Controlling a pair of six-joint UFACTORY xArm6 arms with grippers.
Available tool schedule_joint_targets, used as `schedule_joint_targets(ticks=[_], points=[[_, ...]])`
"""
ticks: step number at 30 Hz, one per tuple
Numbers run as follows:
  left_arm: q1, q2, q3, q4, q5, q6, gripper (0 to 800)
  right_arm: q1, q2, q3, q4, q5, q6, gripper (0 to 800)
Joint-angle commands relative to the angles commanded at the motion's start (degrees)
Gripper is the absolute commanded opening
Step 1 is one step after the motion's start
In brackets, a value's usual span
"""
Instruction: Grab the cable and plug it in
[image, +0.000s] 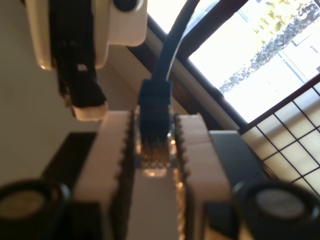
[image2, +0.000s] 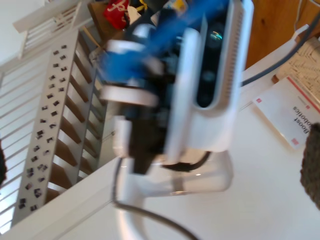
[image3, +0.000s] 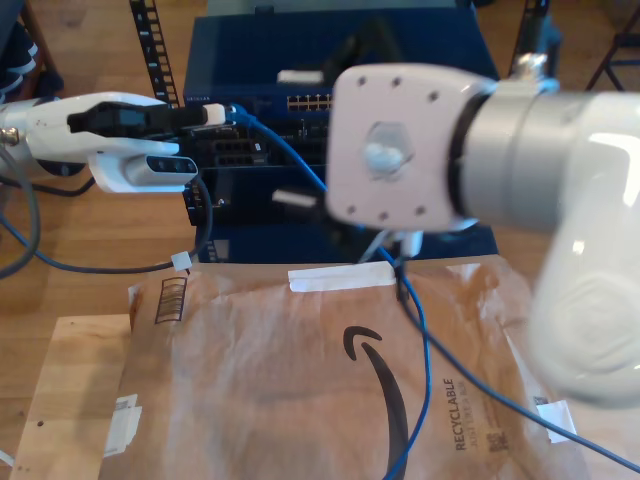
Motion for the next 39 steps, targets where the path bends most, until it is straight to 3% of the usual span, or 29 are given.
schedule_joint_targets(ticks=[13, 24, 39], points=[[-3.3, -0.2, 0.0, 0.4, 4.4, 0.0, 24, -0.3, -0.3, 0.3, -0.4, -4.5, -0.1, 768], [-3.3, -0.4, -0.1, 0.3, 4.4, 0.1, 24, -0.2, -0.9, 1.2, -0.1, -4.8, 0.0, 523], [-3.6, -0.3, 0.0, 0.3, 4.4, 0.1, 24, -0.2, -0.9, 1.1, 0.2, -6.3, 0.1, 382]])
